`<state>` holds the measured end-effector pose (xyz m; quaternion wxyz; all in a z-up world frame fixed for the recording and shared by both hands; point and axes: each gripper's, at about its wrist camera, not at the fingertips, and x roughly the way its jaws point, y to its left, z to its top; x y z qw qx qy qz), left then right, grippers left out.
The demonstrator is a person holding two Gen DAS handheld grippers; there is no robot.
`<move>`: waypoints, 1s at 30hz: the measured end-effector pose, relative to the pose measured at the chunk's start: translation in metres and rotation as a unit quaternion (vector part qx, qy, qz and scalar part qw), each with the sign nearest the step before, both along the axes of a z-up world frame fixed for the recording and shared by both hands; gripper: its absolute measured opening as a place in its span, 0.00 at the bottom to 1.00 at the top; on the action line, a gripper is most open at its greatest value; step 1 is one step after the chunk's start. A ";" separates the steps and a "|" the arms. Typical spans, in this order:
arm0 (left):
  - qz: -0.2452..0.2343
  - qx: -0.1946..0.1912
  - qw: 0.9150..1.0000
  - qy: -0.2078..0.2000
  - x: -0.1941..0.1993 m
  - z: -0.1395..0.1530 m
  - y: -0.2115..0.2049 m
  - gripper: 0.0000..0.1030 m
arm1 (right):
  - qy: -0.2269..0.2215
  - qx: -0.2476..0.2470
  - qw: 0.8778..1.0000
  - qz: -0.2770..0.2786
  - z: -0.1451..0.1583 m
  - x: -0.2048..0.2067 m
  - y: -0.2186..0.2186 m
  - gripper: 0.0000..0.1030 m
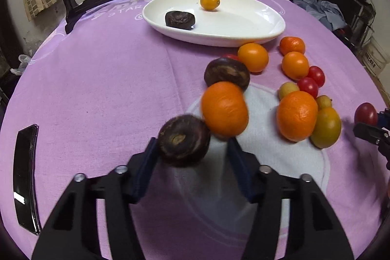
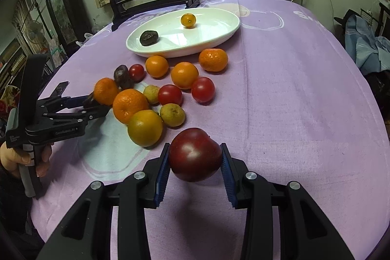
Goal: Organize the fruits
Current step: 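Grasp another dark purple fruit with the left tool while the right tool grasps a dark red plum, then carry both fruits onto the white plate and open both tools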
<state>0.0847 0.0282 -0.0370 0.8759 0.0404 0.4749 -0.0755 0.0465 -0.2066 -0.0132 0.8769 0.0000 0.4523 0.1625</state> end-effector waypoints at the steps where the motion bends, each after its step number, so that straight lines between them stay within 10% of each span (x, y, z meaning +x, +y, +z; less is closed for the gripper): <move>1: 0.000 0.002 1.000 -0.002 0.000 0.001 0.001 0.36 | 0.000 0.002 1.000 0.000 0.001 -0.001 0.000 0.39; 19: -0.013 -0.061 0.998 -0.030 -0.037 0.054 0.013 0.36 | -0.030 -0.005 0.999 0.013 0.024 -0.003 0.003 0.39; 30: -0.038 -0.063 0.995 -0.066 0.031 0.096 -0.020 0.36 | -0.097 -0.005 0.995 0.032 0.078 0.070 0.027 0.39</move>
